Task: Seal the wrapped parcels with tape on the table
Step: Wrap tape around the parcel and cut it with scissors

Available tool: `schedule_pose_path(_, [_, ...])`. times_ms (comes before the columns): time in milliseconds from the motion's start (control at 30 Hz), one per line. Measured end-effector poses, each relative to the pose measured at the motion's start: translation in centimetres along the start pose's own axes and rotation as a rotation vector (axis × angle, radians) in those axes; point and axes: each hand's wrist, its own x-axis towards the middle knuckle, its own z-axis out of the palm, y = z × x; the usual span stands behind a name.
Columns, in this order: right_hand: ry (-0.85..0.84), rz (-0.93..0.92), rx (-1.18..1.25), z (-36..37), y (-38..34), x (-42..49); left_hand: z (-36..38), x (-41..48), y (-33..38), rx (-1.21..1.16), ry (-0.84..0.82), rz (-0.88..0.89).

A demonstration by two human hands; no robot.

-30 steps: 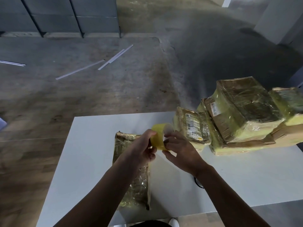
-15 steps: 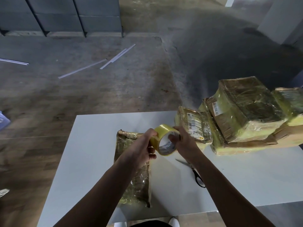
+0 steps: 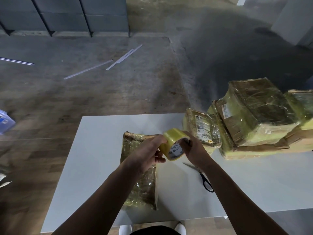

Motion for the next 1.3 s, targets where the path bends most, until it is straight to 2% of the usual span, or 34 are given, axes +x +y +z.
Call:
schedule_pose_path(333, [0.031,-0.024,-0.069,0.0,0.1,-0.2,-0.5,-0.4,-0.4,0.072,-0.037,0.078])
schedule_pose_path(833, [0.000,-0.104,-0.087,1.2,-0.9,0.5,-1.9,-1.4,-0.1,0.008,0.008,0.113])
schedule_pose_path(1000, [-0.007,-0.081,-0.088,1.8,-0.8,1.1,-2.3,-1.1,-0.5,-0.138,0.075,0.062])
schedule_pose_path(1300, [-0.007,-0.034,-0.058,2.7,-0.8,1.8,-3.5,-1.8,-0.8,-0.152,-0.036,0.130])
